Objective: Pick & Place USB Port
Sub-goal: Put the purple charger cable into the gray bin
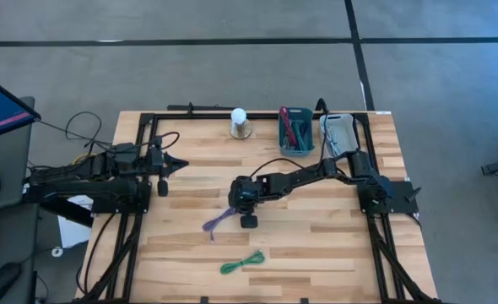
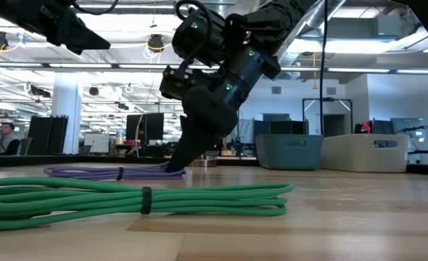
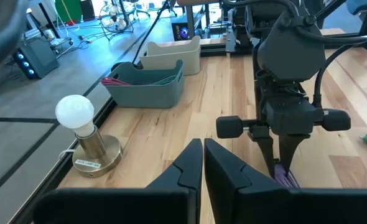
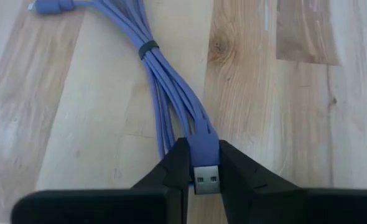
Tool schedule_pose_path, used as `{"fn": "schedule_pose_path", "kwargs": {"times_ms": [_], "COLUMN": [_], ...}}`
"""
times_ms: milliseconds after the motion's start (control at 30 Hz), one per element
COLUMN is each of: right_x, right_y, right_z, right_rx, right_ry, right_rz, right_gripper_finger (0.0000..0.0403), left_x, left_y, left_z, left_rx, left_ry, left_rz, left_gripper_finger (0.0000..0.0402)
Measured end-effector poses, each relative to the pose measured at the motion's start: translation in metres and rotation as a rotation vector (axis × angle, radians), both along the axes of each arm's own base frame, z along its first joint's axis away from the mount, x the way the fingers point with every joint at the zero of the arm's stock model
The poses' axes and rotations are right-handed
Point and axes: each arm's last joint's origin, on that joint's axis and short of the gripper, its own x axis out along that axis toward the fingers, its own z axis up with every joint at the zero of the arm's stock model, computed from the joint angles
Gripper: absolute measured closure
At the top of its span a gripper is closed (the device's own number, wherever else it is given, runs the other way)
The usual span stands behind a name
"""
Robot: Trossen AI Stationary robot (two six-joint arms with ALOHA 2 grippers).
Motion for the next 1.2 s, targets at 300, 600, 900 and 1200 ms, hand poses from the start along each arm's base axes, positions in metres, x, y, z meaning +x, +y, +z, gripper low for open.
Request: {"fn": "schedule_pose_path", "kwargs": {"times_ms": [300,600,900,1200], "right_x": [-0.001,-0.009,-0.042,-0.083], "right_y": [-0.001,-0.009,-0.026,-0.041], "right_z": [0.005,0.056,0.104,0.137], "right_rx": [-0.042,-0.130,-0.307,-0.470], "right_ry": [-0.010,-0.110,-0.034,0.103], "right_rz": [0.006,-0.034,-0.178,-0.370], "right_gripper_finger": [0.0355,0.0355,0.0355,0.0355], "left_x": [0.000,0.000,0.000,0.000], "left_y": [0.000,0.000,0.000,0.000], "left_z": [0.000,0.000,0.000,0.000], "left_rx": [0.000,0.000,0.000,-0.021], "left_ry": [0.000,0.000,0.000,-0.004], "left_rz": [0.000,0.000,0.000,0.003], "left_gripper_finger": [0.0385,0.0385,0.0385,0.0385]}}
